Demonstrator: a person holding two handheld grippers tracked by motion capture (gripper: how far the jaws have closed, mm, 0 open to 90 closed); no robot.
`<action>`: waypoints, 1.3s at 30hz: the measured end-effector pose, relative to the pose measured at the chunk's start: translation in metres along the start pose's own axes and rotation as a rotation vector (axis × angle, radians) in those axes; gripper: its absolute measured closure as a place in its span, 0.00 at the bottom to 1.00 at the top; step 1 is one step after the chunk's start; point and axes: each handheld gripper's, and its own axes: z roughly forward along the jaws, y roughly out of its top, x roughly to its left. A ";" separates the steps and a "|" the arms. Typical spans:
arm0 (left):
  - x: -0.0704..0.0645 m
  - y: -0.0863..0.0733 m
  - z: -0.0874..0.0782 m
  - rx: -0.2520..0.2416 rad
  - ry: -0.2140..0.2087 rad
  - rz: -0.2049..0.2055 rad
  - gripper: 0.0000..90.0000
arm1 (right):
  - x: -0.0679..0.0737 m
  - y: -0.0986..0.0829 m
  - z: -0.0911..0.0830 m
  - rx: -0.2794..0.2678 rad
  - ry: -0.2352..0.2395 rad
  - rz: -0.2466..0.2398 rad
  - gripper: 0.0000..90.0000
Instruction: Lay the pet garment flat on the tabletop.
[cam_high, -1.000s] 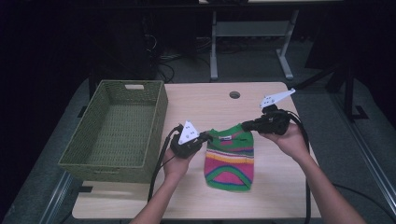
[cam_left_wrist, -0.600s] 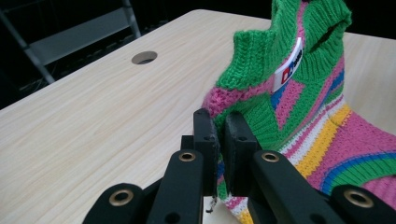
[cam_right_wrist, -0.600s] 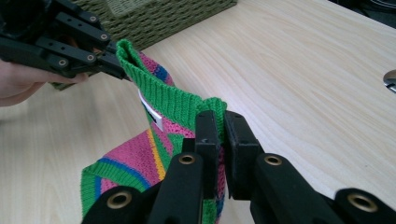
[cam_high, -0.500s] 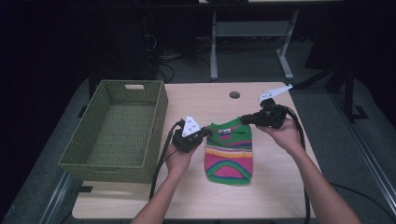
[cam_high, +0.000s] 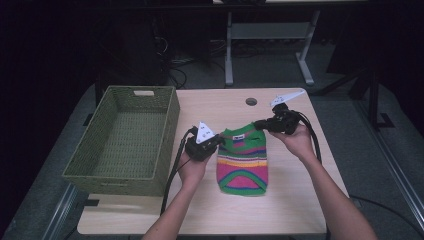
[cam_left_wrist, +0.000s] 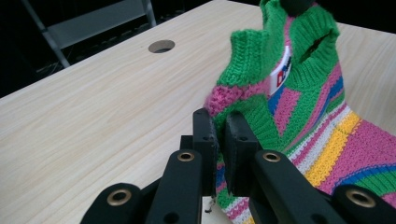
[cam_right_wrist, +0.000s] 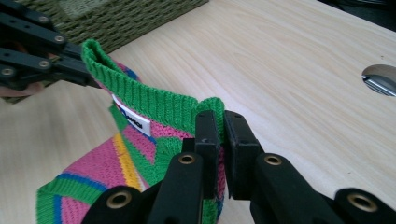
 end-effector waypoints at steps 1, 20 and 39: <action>0.000 0.000 0.000 -0.003 0.005 -0.003 0.93 | -0.001 0.000 0.001 0.001 0.000 -0.002 0.94; 0.009 -0.002 0.004 0.009 0.063 -0.056 0.68 | -0.028 -0.001 0.007 -0.005 -0.067 0.076 0.66; -0.002 -0.002 0.004 0.022 -0.005 -0.049 0.55 | -0.029 -0.023 -0.019 -0.005 -0.013 0.094 0.58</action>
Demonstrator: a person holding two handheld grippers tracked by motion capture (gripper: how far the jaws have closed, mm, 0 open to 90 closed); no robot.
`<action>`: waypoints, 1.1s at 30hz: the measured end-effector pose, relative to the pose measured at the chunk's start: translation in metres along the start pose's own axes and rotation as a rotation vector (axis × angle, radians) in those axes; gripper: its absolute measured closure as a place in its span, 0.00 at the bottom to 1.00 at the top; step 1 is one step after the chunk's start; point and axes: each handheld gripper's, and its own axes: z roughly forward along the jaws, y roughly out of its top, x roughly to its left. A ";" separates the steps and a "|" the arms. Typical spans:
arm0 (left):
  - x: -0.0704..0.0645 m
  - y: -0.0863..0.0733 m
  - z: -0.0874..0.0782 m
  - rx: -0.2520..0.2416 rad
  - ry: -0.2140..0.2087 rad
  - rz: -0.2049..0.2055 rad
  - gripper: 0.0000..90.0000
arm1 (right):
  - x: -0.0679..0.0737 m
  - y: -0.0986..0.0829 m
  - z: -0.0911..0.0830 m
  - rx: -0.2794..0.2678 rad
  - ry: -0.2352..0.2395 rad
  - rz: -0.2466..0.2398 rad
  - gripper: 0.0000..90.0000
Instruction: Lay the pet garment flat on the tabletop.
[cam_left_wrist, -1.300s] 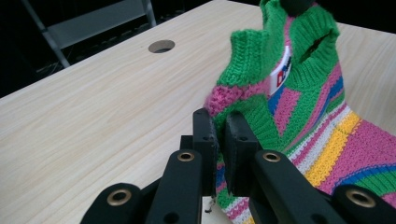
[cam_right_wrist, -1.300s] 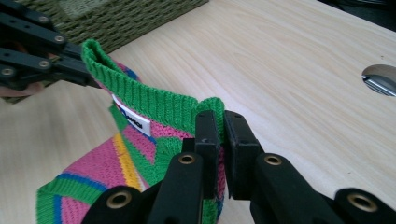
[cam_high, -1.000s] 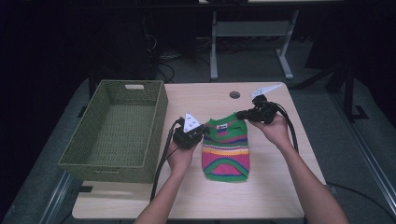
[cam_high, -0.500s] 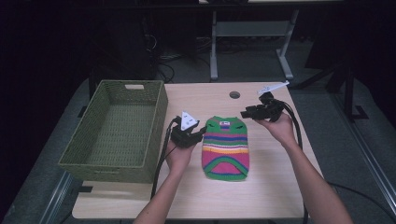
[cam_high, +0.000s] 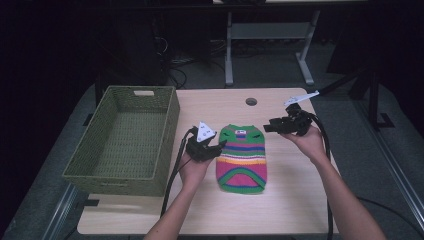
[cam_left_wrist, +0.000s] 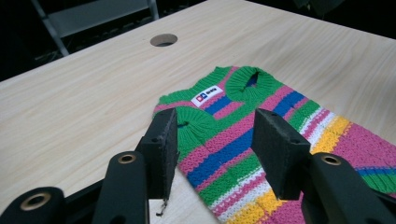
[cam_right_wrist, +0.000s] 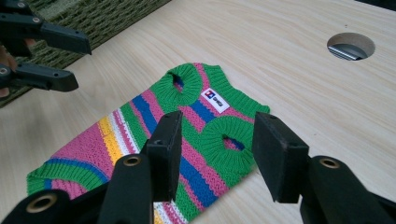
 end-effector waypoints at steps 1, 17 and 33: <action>0.000 0.000 0.000 0.005 -0.003 0.006 0.55 | 0.000 -0.001 -0.002 -0.004 0.002 0.004 0.57; -0.008 -0.005 -0.007 -0.005 -0.016 -0.011 0.41 | -0.003 -0.015 -0.024 0.000 0.015 0.012 0.45; -0.023 -0.009 -0.012 0.010 -0.053 0.001 0.25 | 0.001 -0.036 -0.037 -0.008 0.039 -0.006 0.36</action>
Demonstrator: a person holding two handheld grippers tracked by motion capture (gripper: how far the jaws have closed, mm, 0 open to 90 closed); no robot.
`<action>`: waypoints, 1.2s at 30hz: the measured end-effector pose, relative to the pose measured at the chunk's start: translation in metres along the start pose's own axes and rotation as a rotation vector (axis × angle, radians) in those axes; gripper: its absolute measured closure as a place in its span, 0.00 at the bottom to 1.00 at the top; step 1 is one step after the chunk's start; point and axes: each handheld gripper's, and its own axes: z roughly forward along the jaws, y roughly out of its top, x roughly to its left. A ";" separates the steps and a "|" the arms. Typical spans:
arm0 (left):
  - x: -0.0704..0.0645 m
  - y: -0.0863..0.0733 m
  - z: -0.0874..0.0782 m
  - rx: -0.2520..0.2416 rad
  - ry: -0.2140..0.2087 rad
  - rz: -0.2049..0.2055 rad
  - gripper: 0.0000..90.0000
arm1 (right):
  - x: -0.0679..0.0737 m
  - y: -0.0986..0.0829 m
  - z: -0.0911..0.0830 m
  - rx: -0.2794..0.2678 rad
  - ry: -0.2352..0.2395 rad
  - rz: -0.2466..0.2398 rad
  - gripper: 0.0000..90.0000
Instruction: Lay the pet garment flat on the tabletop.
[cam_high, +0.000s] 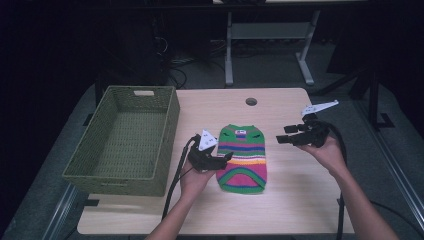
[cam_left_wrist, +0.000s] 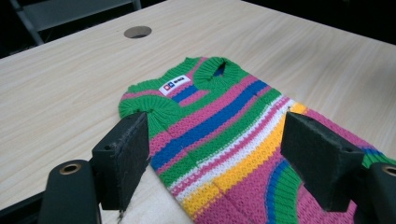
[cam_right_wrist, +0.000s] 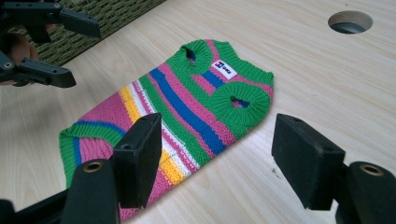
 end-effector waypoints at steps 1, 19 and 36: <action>0.000 -0.001 -0.001 0.000 -0.001 0.007 0.25 | 0.000 -0.002 -0.001 -0.003 0.000 -0.005 0.36; -0.007 -0.014 -0.015 0.041 -0.027 0.012 0.25 | 0.006 -0.027 -0.016 0.005 -0.004 -0.025 0.32; -0.014 -0.024 -0.027 0.071 -0.036 0.009 0.24 | 0.011 -0.053 -0.026 0.012 -0.012 -0.024 0.31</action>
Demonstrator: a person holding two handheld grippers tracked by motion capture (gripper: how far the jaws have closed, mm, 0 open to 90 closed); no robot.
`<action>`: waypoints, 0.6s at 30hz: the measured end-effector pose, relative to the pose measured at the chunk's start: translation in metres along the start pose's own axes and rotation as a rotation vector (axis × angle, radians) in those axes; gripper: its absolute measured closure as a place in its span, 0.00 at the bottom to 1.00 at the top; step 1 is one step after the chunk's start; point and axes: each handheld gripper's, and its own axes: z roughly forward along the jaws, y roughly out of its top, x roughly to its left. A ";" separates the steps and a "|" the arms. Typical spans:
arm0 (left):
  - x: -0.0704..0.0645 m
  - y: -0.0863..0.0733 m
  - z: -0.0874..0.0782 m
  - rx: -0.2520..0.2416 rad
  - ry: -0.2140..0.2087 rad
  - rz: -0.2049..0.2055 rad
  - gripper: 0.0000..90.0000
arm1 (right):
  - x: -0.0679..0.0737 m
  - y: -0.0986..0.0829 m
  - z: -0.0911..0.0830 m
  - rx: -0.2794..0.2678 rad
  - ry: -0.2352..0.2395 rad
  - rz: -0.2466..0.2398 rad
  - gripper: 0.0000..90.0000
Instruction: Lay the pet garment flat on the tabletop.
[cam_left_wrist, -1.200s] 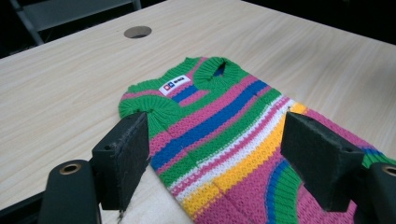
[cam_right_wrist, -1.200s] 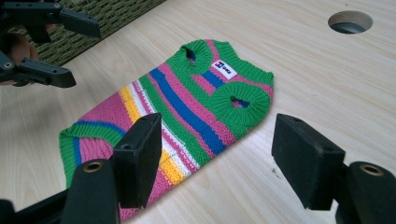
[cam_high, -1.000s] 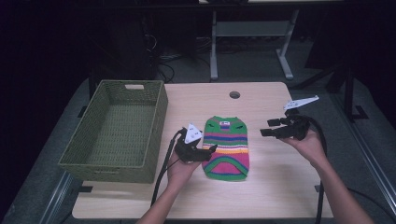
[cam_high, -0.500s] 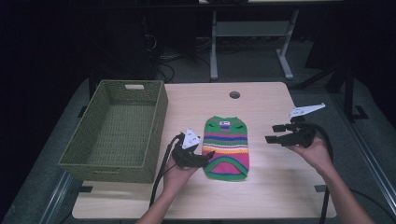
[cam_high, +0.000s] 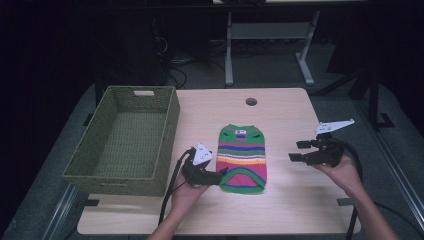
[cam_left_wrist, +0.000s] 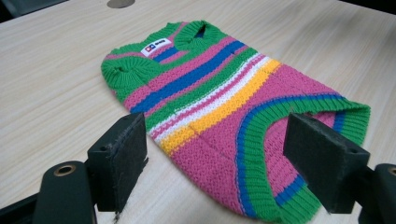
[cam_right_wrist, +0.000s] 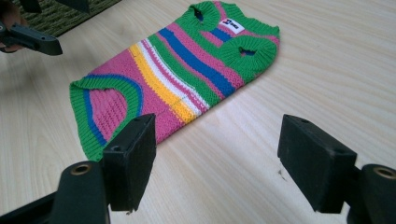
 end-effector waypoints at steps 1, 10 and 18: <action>0.000 0.000 -0.001 -0.001 0.001 0.009 0.24 | 0.000 -0.002 -0.001 -0.004 0.000 0.000 0.30; -0.009 -0.004 -0.010 -0.014 -0.017 0.026 0.22 | 0.001 -0.021 -0.008 -0.016 -0.016 0.016 0.30; -0.014 -0.016 -0.014 0.010 -0.023 0.042 0.21 | 0.004 -0.042 -0.013 -0.008 -0.039 0.021 0.30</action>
